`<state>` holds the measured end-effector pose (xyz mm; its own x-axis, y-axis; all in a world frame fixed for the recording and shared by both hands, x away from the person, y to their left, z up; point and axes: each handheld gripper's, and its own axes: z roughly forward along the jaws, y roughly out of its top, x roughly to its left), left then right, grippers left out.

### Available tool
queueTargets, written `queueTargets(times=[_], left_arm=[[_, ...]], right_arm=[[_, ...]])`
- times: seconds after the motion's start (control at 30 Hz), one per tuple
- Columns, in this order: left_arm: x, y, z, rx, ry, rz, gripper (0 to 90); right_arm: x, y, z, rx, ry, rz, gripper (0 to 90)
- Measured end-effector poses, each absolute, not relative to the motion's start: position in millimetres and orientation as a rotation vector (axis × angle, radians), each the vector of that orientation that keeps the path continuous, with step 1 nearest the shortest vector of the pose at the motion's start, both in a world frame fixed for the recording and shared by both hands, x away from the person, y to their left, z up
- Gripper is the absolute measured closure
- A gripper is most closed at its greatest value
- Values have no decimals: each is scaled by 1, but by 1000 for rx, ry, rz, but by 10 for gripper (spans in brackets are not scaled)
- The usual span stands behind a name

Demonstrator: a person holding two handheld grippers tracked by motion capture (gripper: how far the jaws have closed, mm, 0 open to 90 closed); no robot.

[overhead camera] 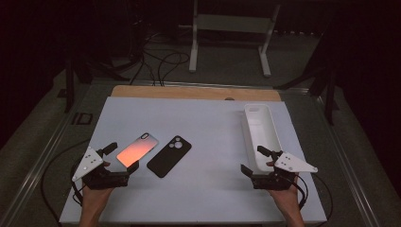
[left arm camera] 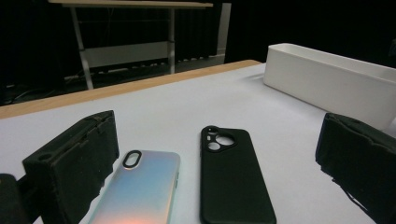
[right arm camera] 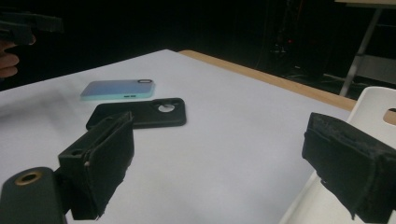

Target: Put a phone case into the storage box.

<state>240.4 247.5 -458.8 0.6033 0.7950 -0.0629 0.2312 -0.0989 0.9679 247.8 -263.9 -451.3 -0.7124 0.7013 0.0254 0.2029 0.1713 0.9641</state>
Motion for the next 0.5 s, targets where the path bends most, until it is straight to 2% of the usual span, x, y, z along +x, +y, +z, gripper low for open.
queueTargets(times=[0.5], left_arm=[[240,250,-460,1632,889,606,0]], right_arm=[[248,-266,-452,869,2005,1563,91]])
